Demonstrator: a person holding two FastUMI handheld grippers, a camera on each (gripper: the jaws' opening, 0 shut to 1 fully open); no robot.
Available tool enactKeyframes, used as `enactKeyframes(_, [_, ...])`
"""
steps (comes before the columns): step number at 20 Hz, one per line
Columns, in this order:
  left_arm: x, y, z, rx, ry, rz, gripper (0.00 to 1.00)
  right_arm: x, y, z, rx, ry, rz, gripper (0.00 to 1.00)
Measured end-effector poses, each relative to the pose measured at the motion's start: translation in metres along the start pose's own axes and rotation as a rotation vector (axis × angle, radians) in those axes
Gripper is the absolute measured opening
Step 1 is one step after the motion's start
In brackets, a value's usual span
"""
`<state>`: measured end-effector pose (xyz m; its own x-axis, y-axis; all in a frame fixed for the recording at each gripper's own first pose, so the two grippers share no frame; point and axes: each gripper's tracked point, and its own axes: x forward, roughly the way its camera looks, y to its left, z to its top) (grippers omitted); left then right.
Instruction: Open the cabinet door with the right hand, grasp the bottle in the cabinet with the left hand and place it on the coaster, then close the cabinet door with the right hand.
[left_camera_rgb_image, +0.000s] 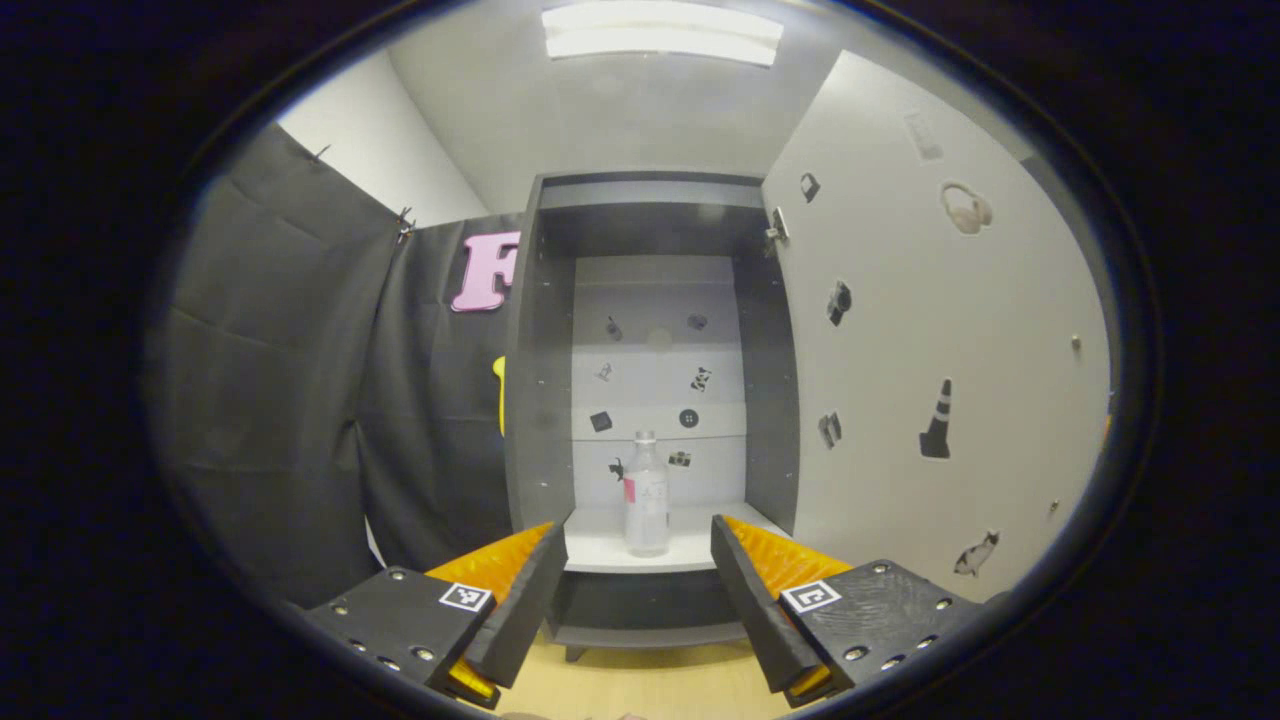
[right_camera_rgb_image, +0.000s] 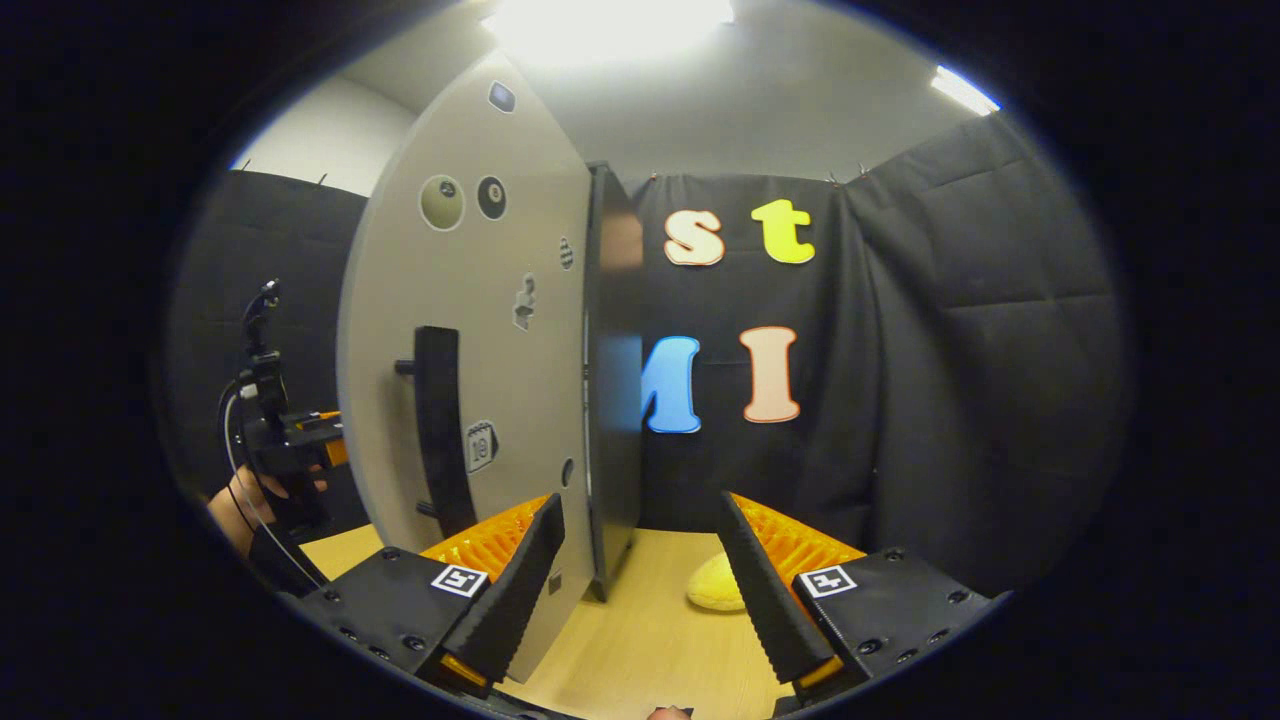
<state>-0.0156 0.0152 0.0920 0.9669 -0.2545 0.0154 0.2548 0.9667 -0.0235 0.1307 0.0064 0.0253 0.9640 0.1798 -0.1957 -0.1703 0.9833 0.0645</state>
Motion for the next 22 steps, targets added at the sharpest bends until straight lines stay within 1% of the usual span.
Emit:
enactKeyframes(4, [0.050,0.003,0.000,0.003,0.021,-0.049,0.87,0.009,-0.024,-0.005,0.007,0.008,-0.116,0.95])
enactKeyframes(8, [0.099,0.000,-0.011,0.035,0.047,-0.101,0.87,0.022,-0.032,-0.015,0.051,0.031,-0.187,0.95])
enactKeyframes(9, [0.108,-0.001,-0.014,0.044,0.053,-0.113,0.89,0.024,-0.034,-0.019,0.056,0.039,-0.210,0.95])
enactKeyframes(11, [0.129,-0.004,-0.021,0.039,0.057,-0.140,0.89,0.029,-0.040,-0.027,0.062,0.059,-0.256,0.95])
enactKeyframes(12, [0.138,-0.006,-0.026,0.028,0.062,-0.152,0.87,0.032,-0.042,-0.030,0.070,0.069,-0.271,0.95])
enactKeyframes(17, [0.184,-0.001,-0.051,-0.012,0.088,-0.172,0.87,0.042,-0.046,-0.041,0.083,0.095,-0.337,0.95])
enactKeyframes(20, [0.210,0.000,-0.063,0.001,0.095,-0.187,0.87,0.047,-0.047,-0.047,0.083,0.110,-0.375,0.95])
enactKeyframes(21, [0.218,-0.002,-0.067,0.009,0.101,-0.193,0.89,0.050,-0.047,-0.049,0.083,0.116,-0.386,0.95])
enactKeyframes(22, [0.225,-0.005,-0.071,0.012,0.106,-0.197,0.87,0.051,-0.048,-0.051,0.083,0.121,-0.396,0.95])
